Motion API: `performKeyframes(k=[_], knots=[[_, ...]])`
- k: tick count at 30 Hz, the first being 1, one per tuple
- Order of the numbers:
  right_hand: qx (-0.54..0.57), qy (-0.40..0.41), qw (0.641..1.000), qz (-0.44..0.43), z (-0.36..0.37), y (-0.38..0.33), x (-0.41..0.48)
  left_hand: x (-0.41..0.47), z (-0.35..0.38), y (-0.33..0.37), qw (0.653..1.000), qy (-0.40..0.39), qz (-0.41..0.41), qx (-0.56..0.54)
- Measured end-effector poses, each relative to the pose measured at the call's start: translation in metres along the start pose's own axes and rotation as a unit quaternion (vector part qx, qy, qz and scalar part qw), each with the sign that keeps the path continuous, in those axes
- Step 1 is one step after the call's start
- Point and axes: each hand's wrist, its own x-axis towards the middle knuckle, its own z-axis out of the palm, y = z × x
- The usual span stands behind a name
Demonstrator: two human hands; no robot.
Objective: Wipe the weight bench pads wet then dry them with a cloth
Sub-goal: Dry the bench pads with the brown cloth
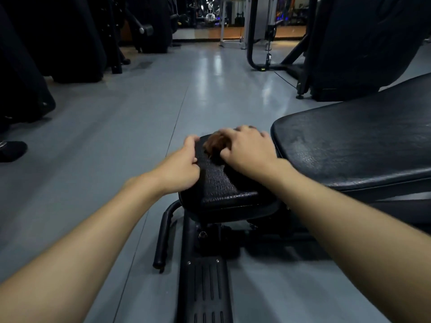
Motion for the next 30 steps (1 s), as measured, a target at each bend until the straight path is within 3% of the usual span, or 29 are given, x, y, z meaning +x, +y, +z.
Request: performKeyframes(k=[3,12,16,19,21,27,30], knots=[[0.048,-0.041,0.996,0.056,-0.004,0.017,0.031,0.003,0.004,-0.004,0.996,-0.009,0.010,0.088],[-0.030,-0.020,0.997,-0.069,-0.039,0.002,-0.077,0.015,0.015,0.009,0.996,0.051,0.016,0.069],[-0.089,0.075,0.993,0.018,-0.055,0.051,-0.054,0.016,0.035,0.040,0.996,0.033,0.073,0.035],[-0.078,-0.006,0.992,0.096,-0.061,0.087,-0.011,0.020,0.047,0.060,0.994,0.011,0.103,0.019],[-0.061,-0.041,0.994,0.081,-0.064,0.094,-0.004,0.025,0.053,0.070,0.993,0.006,0.120,0.007],[-0.104,0.008,0.994,0.022,-0.090,0.119,-0.074,0.034,0.073,0.101,0.988,-0.010,0.153,-0.024],[-0.139,0.056,0.983,0.107,-0.113,0.162,-0.082,0.033,0.085,0.119,0.988,-0.034,0.153,0.003]])
